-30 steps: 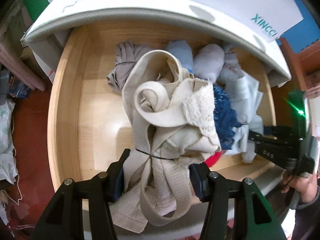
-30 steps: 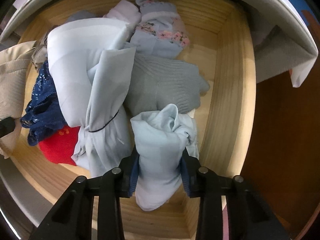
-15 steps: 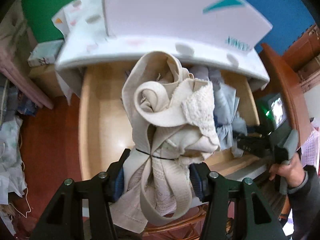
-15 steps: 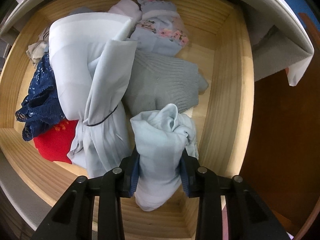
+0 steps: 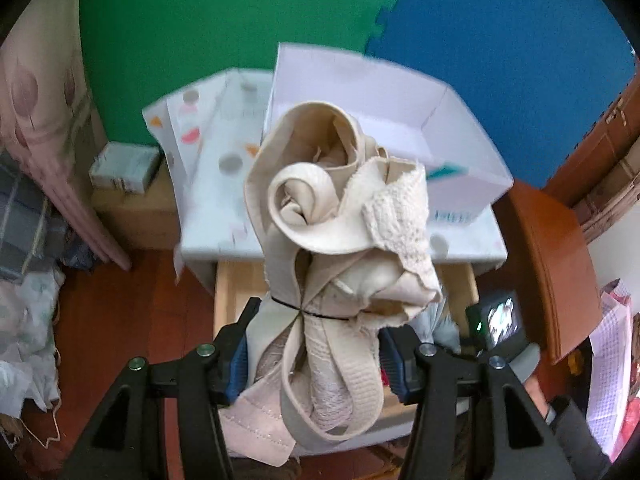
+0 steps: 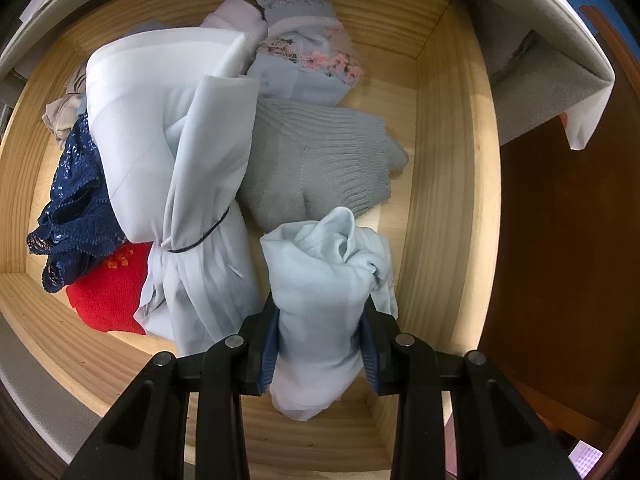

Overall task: Take underwear out of drawer
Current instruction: 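Lift the beige underwear with the left gripper and release it into the white box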

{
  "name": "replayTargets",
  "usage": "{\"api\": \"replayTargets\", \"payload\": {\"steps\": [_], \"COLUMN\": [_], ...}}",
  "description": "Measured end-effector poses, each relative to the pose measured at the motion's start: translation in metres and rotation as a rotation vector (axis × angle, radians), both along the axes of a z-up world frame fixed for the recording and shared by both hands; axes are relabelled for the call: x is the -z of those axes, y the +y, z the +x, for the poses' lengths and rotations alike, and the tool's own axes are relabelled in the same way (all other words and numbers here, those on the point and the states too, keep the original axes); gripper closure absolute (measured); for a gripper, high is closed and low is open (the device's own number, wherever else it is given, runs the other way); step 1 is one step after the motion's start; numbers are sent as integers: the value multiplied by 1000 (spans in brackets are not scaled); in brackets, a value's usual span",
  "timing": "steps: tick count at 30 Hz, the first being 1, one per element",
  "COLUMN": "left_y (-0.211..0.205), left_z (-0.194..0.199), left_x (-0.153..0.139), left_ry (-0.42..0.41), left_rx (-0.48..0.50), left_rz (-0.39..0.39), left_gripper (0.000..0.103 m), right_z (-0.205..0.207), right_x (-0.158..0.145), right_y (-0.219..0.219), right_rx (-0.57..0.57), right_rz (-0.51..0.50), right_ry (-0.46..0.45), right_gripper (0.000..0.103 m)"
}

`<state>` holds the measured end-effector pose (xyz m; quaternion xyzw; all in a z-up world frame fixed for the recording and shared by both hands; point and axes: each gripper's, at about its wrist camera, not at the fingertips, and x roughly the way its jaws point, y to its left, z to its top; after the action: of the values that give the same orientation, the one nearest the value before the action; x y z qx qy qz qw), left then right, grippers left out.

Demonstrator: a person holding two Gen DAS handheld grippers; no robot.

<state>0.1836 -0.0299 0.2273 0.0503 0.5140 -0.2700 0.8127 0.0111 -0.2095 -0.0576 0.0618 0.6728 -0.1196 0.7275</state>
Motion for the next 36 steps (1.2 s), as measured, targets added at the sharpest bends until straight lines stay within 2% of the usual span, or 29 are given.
{"api": "replayTargets", "payload": {"steps": [6,14,21,25,28,31,36], "left_y": [-12,-52,-84,-97,-106,-111,-107], "left_z": [33,80,113,131,142,147,155], "left_x": [-50,-62,-45,-25,-9,3,20], "left_ry": [-87,-95,-102,-72,-69,-63,-10], "left_rx": [-15,-12,-4,-16,-13,-13,-47], "left_rz": [-33,-17,11,18,58,85,81], "left_gripper": [48,48,48,48,48,48,48], "right_z": [1,2,2,1,2,2,1], "right_x": [-2,-4,-5,-5,-5,-4,-5], "right_y": [-1,1,0,0,0,0,0], "right_rx": [3,6,7,7,7,7,6], "right_rz": [0,-4,-5,-4,-4,-5,-5], "right_ry": [0,-4,-3,-4,-4,-4,-3], "right_gripper": [71,71,71,71,71,71,70]}}
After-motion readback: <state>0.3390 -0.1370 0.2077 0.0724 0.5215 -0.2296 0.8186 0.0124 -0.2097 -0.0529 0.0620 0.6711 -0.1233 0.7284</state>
